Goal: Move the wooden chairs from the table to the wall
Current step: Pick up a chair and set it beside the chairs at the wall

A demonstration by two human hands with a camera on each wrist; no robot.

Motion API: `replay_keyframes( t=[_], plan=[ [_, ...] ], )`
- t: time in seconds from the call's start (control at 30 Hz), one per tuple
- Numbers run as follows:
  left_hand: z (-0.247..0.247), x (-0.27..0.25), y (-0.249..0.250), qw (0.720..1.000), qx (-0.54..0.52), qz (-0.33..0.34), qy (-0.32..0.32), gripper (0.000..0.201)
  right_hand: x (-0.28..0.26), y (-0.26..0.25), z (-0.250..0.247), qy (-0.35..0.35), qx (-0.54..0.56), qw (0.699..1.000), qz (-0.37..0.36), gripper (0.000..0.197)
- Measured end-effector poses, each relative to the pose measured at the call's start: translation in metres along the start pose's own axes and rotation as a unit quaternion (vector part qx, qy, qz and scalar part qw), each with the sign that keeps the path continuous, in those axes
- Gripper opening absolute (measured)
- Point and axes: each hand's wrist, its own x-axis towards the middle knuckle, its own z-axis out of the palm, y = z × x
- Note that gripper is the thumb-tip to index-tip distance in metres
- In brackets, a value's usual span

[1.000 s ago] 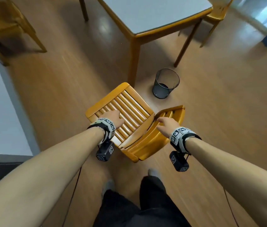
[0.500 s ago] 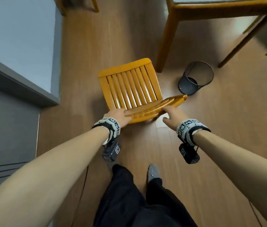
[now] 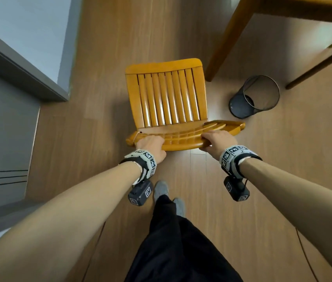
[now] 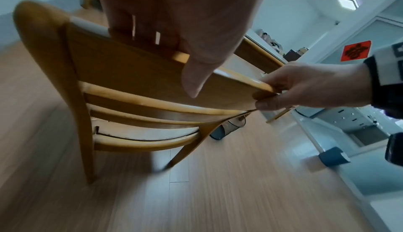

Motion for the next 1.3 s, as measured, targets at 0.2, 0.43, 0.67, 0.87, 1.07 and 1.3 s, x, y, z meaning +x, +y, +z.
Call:
replay_keyframes(
  t=[0.2, 0.43, 0.67, 0.87, 1.07, 1.3],
  plan=[
    [-0.04, 0.019, 0.002, 1.0, 0.009, 0.008, -0.001, 0.018, 0.029, 0.008, -0.041, -0.067, 0.002, 0.998, -0.007, 0.021],
    [-0.124, 0.059, -0.001, 1.0, -0.003, 0.012, 0.015, 0.027, 0.086, 0.024, -0.11, -0.02, 0.003, 1.0, 0.003, 0.017],
    [-0.212, 0.11, -0.005, 0.998, -0.021, -0.018, 0.054, 0.024, 0.173, 0.04, -0.185, -0.008, -0.043, 0.999, -0.016, 0.013],
    [-0.294, 0.169, -0.011, 0.99, -0.034, -0.07, 0.117, 0.014, 0.25, 0.047, -0.262, 0.028, -0.047, 0.997, -0.059, 0.006],
    [-0.312, 0.211, -0.021, 0.987, -0.032, -0.094, 0.129, 0.012, 0.305, 0.057, -0.283, 0.045, -0.073, 0.991, -0.098, 0.0],
    [-0.336, 0.27, -0.046, 0.985, -0.053, -0.124, 0.105, 0.009, 0.385, 0.049, -0.313, 0.002, -0.094, 0.988, -0.119, 0.007]
  ],
)
